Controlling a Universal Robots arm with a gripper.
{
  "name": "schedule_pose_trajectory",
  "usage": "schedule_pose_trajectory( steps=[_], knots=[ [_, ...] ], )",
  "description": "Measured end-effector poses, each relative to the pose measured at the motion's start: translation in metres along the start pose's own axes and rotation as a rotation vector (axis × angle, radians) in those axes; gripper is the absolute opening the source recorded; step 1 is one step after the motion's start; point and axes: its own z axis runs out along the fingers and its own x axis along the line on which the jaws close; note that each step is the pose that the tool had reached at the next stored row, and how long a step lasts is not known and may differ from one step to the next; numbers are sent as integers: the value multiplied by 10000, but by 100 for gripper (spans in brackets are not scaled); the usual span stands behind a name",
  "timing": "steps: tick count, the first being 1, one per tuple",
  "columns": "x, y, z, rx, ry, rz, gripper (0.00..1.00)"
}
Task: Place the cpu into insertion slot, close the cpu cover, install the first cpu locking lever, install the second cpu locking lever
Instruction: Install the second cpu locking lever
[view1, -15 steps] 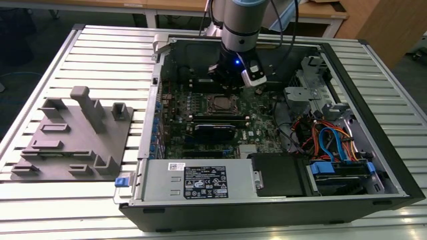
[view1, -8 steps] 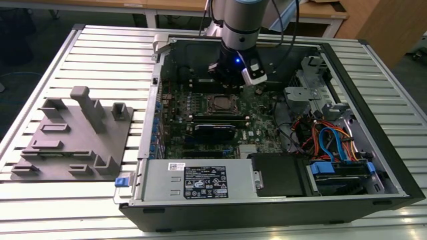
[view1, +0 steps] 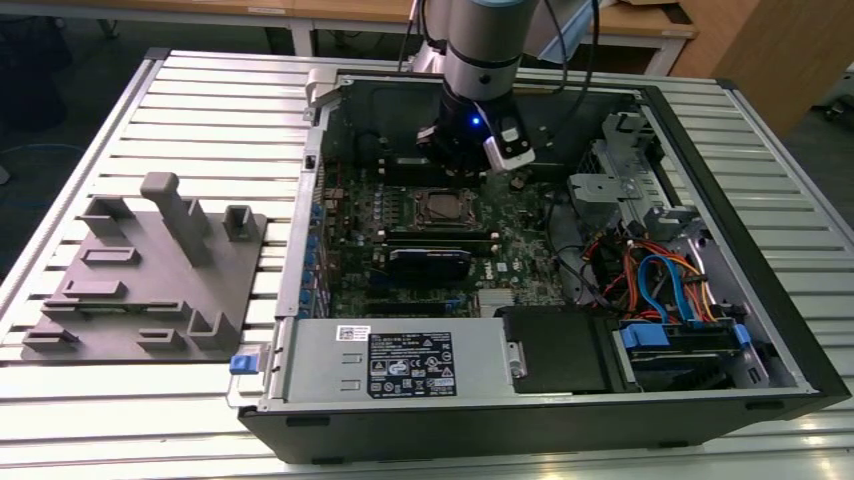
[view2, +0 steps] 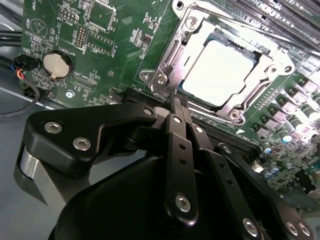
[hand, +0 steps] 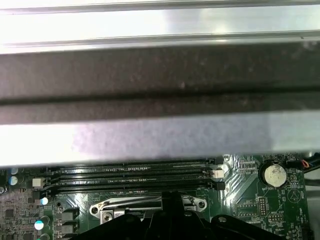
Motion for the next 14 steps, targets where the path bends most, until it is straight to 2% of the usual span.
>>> schedule_pose_trajectory(
  steps=[10,14],
  knots=[
    [0,-5,-2,2,1,1,10],
    [0,0,-41,1,0,0,10]
  ],
)
